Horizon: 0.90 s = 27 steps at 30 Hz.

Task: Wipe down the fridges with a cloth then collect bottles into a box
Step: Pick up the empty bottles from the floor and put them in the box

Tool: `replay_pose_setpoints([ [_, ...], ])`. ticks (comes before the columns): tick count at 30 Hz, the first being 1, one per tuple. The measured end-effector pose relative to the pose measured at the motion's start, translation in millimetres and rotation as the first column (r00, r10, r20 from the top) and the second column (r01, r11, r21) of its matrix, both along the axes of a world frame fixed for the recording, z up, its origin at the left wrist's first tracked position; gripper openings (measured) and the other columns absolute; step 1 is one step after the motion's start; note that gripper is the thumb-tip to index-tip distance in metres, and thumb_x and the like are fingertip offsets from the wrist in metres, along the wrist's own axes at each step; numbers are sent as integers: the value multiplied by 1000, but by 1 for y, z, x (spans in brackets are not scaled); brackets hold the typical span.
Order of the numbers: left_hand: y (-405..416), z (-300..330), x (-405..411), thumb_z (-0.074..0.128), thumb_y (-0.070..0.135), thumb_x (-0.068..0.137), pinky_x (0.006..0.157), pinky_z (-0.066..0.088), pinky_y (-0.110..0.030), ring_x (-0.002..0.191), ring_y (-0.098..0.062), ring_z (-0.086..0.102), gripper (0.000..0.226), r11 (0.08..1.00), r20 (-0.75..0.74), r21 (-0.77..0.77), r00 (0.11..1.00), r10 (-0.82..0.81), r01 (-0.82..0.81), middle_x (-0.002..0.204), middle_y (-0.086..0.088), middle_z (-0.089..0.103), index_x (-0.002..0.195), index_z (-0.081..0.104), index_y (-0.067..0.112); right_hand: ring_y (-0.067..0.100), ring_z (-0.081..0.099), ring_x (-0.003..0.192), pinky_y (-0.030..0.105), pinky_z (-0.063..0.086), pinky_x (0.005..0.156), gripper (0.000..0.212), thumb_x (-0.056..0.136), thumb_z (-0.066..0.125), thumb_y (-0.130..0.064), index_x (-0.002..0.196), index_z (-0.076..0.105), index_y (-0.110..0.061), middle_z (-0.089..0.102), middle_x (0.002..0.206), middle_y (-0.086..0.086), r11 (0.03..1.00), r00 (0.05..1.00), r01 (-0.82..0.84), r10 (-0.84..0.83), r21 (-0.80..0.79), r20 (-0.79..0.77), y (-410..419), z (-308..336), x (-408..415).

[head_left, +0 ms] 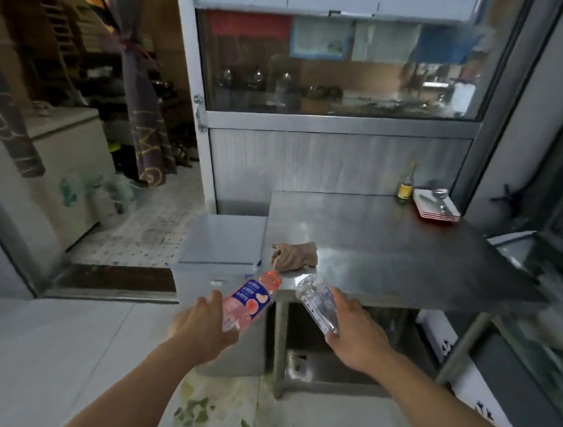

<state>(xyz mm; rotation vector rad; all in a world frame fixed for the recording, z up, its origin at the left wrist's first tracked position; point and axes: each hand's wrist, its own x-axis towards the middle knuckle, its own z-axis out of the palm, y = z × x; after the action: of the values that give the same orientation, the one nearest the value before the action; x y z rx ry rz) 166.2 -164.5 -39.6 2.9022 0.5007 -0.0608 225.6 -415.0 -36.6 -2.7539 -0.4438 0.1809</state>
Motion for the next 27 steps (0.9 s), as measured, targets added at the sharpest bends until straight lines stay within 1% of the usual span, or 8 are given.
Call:
replay_pose_setpoints([
  [4,2,9,7,58,57,79,83,44,-34,106,-23,57,65,977,23,25,977,-212,211,124,-5,52,126,31,22,30,44,124,38,43,94,80,86,59,-28,148,8,-29,36,140,9,990,990,143,-143,-1,2,-6,7,-36],
  [6,2,10,4,56,58,80,84,44,-34,109,-23,56,66,948,32,13,947,-320,319,126,-5,51,128,31,21,30,45,123,37,44,94,80,87,60,-28,148,8,-30,38,138,9,971,971,238,-238,-11,5,-7,9,-62],
  [8,2,12,-2,58,57,80,83,44,-31,109,-22,56,65,905,53,2,904,-424,424,127,-4,52,129,34,21,29,44,125,38,44,98,81,87,60,-27,149,7,-28,37,139,9,946,946,324,-324,-2,21,-7,9,-91],
  [10,-2,15,-7,60,55,80,84,47,-28,108,-20,57,65,852,50,6,851,-523,523,128,-3,54,131,36,21,28,44,126,40,43,101,80,88,59,-26,149,7,-28,35,143,7,913,912,408,-409,22,16,-9,10,-123],
  [13,-20,22,-14,59,53,80,89,50,-36,108,-20,58,63,772,9,-15,772,-635,636,128,-3,54,129,37,20,26,45,125,40,44,100,81,89,59,-27,150,6,-29,37,140,7,854,854,521,-521,9,12,-19,12,-171],
  [15,-40,26,-22,59,50,81,88,51,-37,105,-21,59,58,717,-6,-41,717,-697,696,124,-5,55,125,37,18,26,44,125,39,43,100,80,89,58,-30,150,6,-28,38,139,8,802,802,597,-597,-25,29,-30,14,-202],
  [21,-118,35,-68,58,48,83,87,49,-34,103,-21,59,50,554,8,-49,555,-832,831,120,-5,53,118,36,19,28,52,117,37,48,91,79,88,59,-31,149,9,-25,46,135,11,659,658,752,-749,-26,70,-71,30,-299],
  [27,-200,40,-140,61,49,79,79,50,-30,95,-21,63,52,324,31,-123,330,-944,938,117,-2,55,119,40,23,30,54,114,37,49,85,74,89,56,-25,148,11,-28,44,136,12,489,489,872,-867,-24,97,-109,44,-409],
])
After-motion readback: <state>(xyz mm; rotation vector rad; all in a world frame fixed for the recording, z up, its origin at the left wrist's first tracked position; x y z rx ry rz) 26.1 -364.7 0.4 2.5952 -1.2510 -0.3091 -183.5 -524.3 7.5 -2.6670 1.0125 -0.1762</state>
